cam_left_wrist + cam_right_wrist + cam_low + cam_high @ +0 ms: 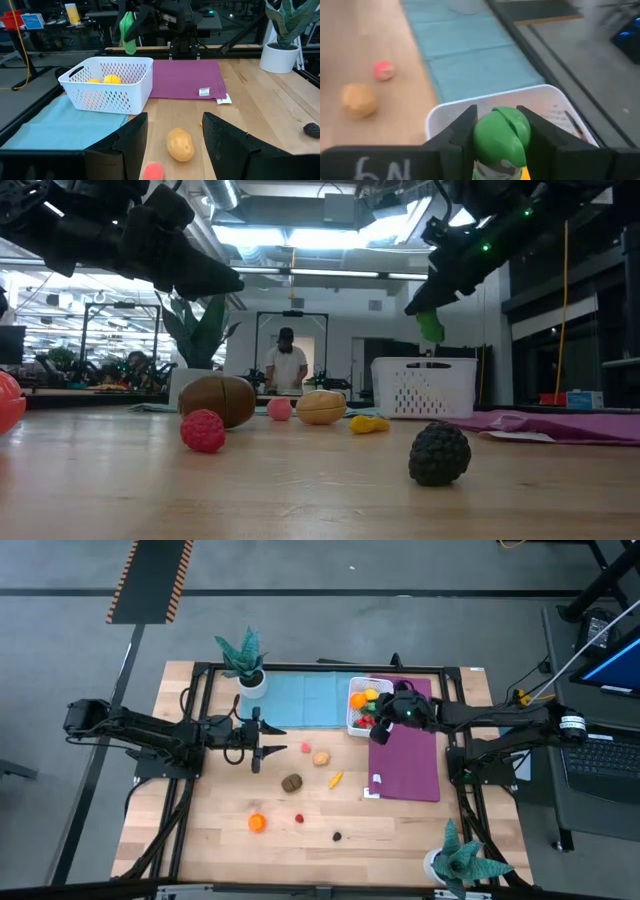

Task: Pick and placing Produce into tupperware
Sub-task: Put the green pea into the white container

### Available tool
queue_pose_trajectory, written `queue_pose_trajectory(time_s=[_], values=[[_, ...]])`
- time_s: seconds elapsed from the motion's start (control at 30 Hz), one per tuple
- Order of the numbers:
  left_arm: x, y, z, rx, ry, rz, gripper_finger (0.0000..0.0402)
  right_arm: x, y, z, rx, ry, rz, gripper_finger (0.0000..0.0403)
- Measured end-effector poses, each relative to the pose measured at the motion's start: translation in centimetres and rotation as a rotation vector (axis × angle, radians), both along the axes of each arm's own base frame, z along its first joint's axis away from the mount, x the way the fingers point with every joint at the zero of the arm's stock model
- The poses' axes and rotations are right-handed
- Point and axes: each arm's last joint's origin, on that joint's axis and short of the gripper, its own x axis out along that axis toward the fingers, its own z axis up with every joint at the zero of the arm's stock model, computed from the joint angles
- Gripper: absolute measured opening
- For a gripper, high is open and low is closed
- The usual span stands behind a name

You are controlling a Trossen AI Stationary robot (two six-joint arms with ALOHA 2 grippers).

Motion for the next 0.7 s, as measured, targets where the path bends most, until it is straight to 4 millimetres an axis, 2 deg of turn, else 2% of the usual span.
queue_pose_trajectory(time_s=[0.37, 0.7], values=[[0.0, 0.0, 0.0, 0.000, 0.000, 0.000, 0.0182, -0.5, -0.8, 1.5, 0.065, 0.148, 0.089, 0.0123], [0.0, 0.0, 0.0, -0.018, -0.002, 0.003, 0.0182, -0.3, -1.4, 2.5, 0.086, 0.142, 0.155, 0.0123]])
